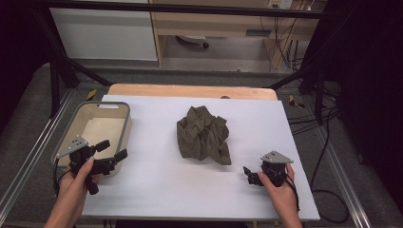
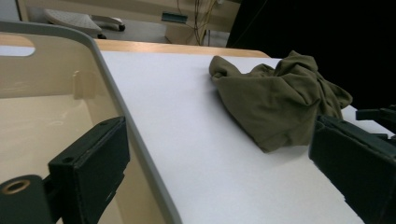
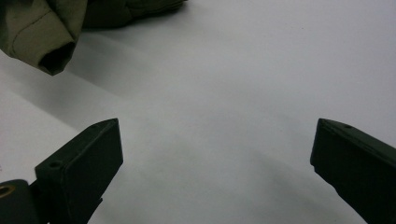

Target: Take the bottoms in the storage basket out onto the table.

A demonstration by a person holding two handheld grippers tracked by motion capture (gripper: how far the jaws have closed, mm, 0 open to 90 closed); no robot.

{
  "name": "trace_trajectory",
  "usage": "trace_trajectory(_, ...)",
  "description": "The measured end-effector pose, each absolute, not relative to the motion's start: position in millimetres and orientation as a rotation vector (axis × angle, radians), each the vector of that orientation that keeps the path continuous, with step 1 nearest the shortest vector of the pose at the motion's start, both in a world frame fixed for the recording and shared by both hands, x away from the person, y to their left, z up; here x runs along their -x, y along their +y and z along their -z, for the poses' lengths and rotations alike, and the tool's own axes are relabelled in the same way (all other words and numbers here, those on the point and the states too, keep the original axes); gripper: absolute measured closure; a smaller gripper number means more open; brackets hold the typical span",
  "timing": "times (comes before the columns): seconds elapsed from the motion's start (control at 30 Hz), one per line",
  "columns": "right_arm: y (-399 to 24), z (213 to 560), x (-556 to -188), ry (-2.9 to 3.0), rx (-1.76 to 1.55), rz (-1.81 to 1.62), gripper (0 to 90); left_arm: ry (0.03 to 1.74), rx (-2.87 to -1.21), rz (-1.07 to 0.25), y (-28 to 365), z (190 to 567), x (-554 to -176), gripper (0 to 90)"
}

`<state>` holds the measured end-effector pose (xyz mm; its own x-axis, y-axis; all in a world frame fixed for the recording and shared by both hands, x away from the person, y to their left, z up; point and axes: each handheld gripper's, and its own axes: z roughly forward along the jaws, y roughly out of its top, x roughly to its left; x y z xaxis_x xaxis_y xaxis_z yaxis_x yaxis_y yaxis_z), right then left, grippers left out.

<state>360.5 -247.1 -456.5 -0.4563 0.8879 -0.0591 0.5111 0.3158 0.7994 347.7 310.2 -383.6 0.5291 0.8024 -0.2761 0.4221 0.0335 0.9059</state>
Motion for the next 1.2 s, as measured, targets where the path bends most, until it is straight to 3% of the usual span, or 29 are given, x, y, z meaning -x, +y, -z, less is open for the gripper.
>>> trace_trajectory(1.2,-247.2,445.2,-342.6,2.067,-1.166,-1.101,2.7,1.036,-1.692,-0.515,344.4,375.8,-334.6,5.6)
